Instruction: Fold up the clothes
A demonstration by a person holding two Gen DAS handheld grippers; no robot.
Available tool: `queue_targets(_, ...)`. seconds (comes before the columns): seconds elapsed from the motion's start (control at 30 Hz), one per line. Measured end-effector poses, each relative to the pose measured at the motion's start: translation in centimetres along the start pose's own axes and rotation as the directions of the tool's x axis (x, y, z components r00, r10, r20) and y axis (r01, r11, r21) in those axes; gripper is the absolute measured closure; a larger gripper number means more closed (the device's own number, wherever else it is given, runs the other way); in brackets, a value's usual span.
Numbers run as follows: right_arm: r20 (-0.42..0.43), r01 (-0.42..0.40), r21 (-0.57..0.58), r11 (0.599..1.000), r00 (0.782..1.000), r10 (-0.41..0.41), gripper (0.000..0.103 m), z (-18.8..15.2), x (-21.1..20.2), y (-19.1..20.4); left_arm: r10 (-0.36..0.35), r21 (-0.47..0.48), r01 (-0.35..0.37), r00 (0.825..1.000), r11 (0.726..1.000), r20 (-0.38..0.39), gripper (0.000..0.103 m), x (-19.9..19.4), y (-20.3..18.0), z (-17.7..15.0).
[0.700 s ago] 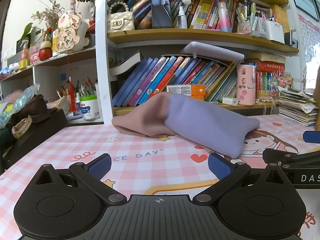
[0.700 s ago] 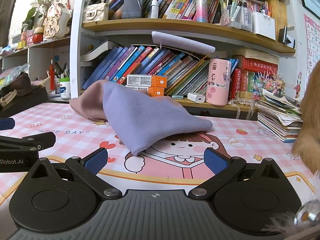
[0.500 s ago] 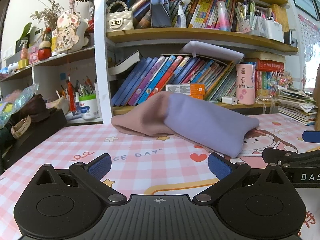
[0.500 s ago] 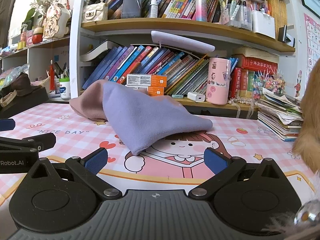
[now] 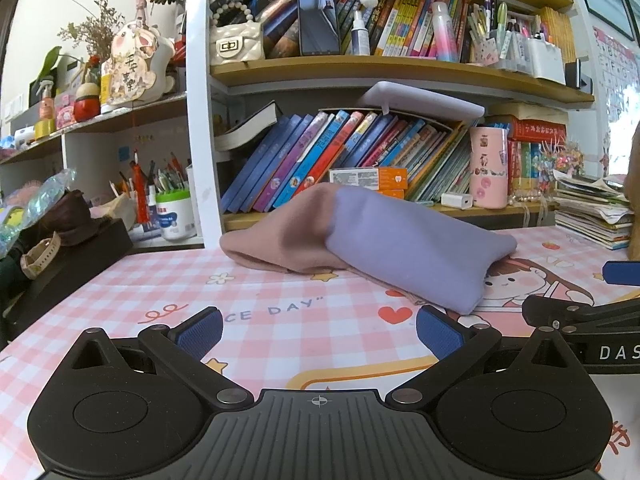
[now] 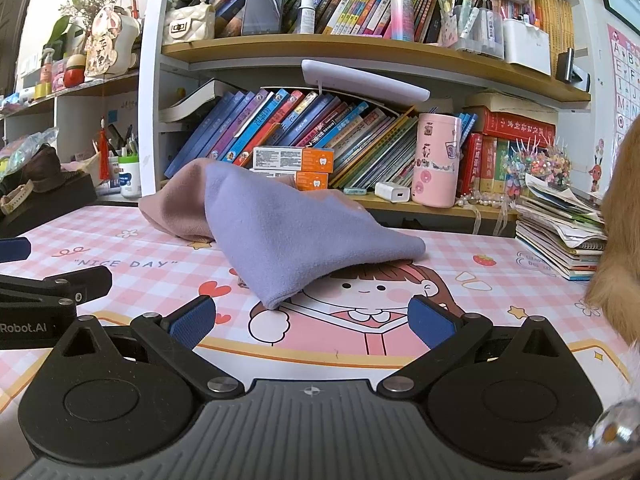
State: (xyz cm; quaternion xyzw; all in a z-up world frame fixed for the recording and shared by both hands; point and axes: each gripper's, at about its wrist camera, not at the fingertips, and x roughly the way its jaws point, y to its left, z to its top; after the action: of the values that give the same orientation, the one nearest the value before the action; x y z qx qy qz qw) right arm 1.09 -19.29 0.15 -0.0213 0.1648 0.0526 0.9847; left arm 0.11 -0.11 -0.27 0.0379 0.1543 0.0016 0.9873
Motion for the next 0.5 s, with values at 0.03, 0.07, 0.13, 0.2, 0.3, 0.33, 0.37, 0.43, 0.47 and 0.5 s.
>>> queue_targets(0.03, 0.000, -0.001, 0.000, 1.000, 1.000, 0.001, 0.000, 0.00, 0.00, 0.00, 0.000, 0.000, 0.000, 1.000, 1.000, 0.000, 0.000, 0.02, 0.00, -0.03)
queue_targets(0.07, 0.000, -0.001, 0.000, 1.000, 1.000, 0.001, 0.000, -0.01, 0.00, -0.03, 0.000, -0.001, 0.000, 1.000, 1.000, 0.001, 0.000, 0.01, -0.01, -0.08)
queue_targets(0.13, 0.000, 0.000, 0.000, 1.000, 1.000, 0.000, 0.000, -0.07, -0.02, 0.02, -0.001, -0.002, 0.001, 1.000, 1.000, 0.001, 0.000, -0.02, -0.01, -0.14)
queue_targets(0.2, -0.001, 0.001, -0.001, 1.000, 1.000, -0.001, 0.000, -0.07, 0.01, 0.06, -0.003, -0.002, 0.003, 1.000, 1.000, -0.002, 0.000, 0.04, 0.00, -0.08)
queue_targets(0.3, -0.001, 0.001, -0.002, 1.000, 1.000, -0.001, 0.000, -0.03, 0.03, 0.10, -0.003, -0.002, 0.003, 1.000, 1.000, -0.007, 0.000, -0.06, 0.08, 0.19)
queue_targets(0.33, -0.001, 0.001, -0.002, 1.000, 1.000, -0.001, 0.000, 0.00, 0.03, 0.10, -0.003, -0.003, 0.002, 1.000, 1.000, -0.008, 0.000, -0.06, 0.10, 0.26)
queue_targets(0.37, -0.002, 0.001, -0.002, 1.000, 1.000, -0.001, 0.000, 0.02, 0.03, 0.11, -0.001, -0.003, 0.001, 1.000, 1.000, -0.008, 0.000, -0.05, 0.11, 0.26)
queue_targets(0.43, -0.002, 0.001, -0.002, 1.000, 1.000, -0.001, 0.000, 0.03, 0.03, 0.10, 0.000, -0.004, 0.000, 1.000, 1.000, -0.008, 0.000, -0.03, 0.11, 0.26)
queue_targets(0.47, -0.001, 0.001, -0.002, 1.000, 1.000, -0.001, 0.000, 0.02, 0.03, 0.09, 0.001, -0.004, -0.001, 1.000, 1.000, -0.007, 0.000, -0.04, 0.10, 0.26)
queue_targets(0.5, -0.001, 0.001, -0.002, 1.000, 1.000, -0.001, 0.000, 0.01, 0.03, 0.09, 0.001, -0.004, -0.001, 1.000, 1.000, -0.006, 0.000, -0.05, 0.09, 0.25)
